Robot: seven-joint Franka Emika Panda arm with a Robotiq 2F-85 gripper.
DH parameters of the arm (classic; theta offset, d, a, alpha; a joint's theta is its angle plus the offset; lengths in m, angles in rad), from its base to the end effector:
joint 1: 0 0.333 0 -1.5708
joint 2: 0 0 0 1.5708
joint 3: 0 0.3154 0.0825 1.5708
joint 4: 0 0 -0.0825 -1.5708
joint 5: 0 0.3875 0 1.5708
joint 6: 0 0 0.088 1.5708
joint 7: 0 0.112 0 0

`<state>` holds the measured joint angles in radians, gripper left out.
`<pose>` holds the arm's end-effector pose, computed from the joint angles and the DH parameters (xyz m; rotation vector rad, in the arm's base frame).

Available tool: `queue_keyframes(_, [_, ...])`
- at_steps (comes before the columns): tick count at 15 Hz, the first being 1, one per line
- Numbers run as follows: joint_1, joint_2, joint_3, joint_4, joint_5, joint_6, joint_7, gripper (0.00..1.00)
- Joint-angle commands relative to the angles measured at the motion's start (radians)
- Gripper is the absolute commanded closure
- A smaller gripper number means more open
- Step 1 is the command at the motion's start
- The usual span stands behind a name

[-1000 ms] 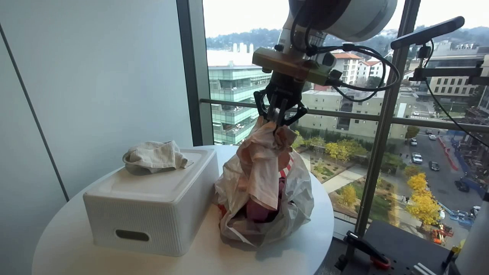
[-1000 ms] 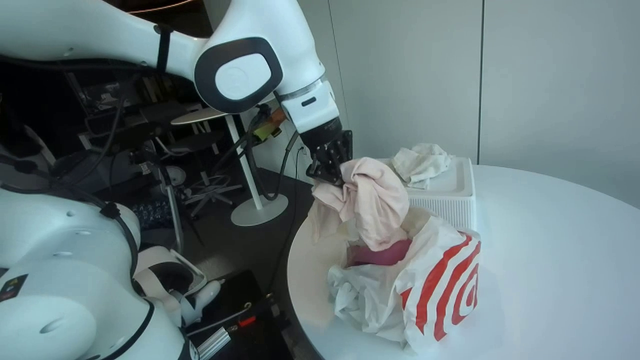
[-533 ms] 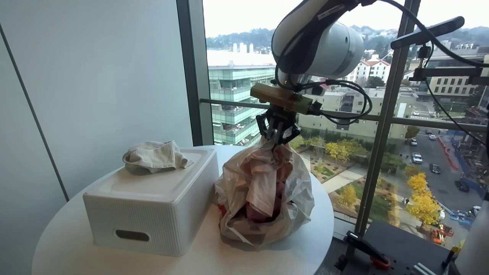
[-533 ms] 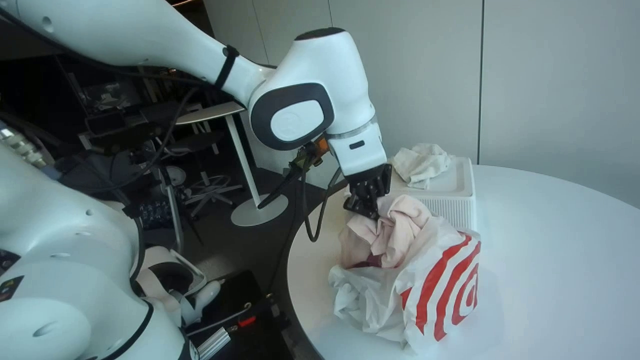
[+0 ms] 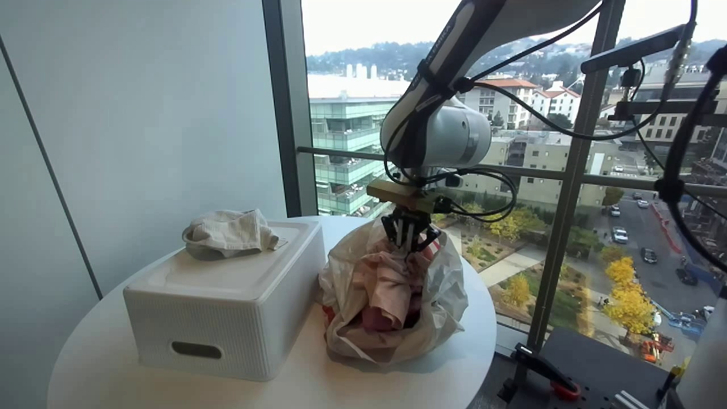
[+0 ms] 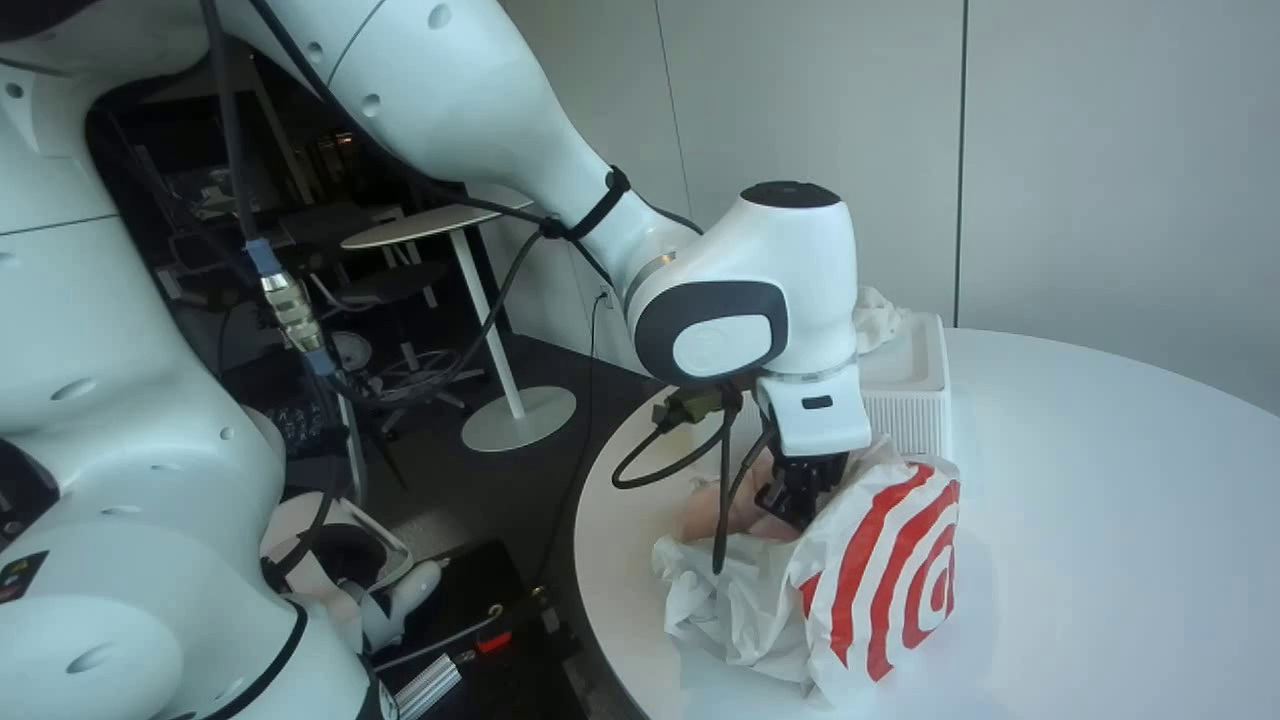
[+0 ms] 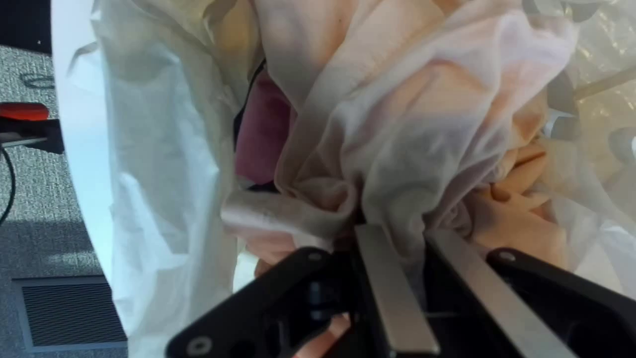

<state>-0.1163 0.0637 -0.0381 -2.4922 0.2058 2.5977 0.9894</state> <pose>0.4714 -0.0771 0.2568 -2.3928 1.8527 0.0082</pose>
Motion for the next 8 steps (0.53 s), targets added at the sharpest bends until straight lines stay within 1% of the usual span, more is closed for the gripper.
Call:
queue_keyframes(1, [0.027,0.174,-0.049,0.123,-0.087,0.039,0.072,0.91])
queue_keyframes(3, [0.047,0.255,-0.068,0.184,-0.100,0.052,0.080,0.91])
queue_keyframes(6, [0.073,0.350,-0.084,0.276,-0.097,0.000,0.069,0.91])
queue_keyframes(7, [0.084,0.361,-0.091,0.296,-0.099,-0.021,0.072,0.83])
queue_keyframes(8, [0.096,0.354,-0.103,0.310,-0.107,-0.061,0.084,0.57])
